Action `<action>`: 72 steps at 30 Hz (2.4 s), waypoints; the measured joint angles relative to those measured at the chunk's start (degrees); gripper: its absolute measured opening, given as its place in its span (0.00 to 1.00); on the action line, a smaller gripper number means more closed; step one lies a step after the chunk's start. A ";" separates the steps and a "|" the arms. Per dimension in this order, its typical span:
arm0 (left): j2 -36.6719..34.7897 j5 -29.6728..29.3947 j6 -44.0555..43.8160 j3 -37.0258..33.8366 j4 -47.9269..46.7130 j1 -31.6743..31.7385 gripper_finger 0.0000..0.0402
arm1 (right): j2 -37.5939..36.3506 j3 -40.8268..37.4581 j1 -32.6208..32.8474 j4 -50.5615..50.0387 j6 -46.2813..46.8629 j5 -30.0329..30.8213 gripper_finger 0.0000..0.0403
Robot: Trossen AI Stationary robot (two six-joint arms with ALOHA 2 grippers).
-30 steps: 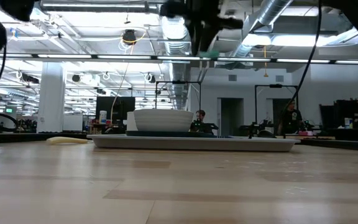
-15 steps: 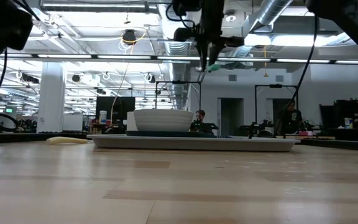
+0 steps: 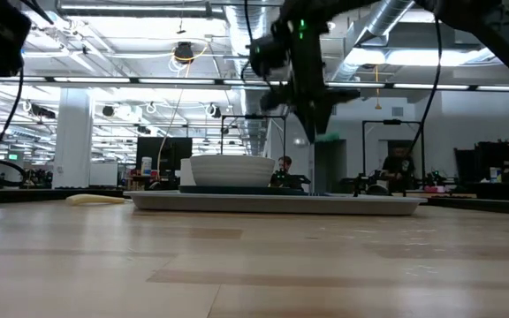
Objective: Set up tray
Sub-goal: Put the blue spoon to the left of the orange fork on the blue napkin on the gray tray
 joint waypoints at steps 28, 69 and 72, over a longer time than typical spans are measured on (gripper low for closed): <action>9.65 74.25 21.71 15.38 8.19 49.79 0.39 | -22.62 -37.52 -7.64 47.89 -7.23 -12.23 0.08; 3.65 75.71 19.77 1.07 16.08 52.61 0.39 | -15.93 -47.51 -0.64 59.70 13.84 -4.53 0.08; 3.67 75.55 19.78 1.07 16.12 52.54 0.39 | -16.09 -47.51 -0.71 59.95 13.81 -4.58 0.08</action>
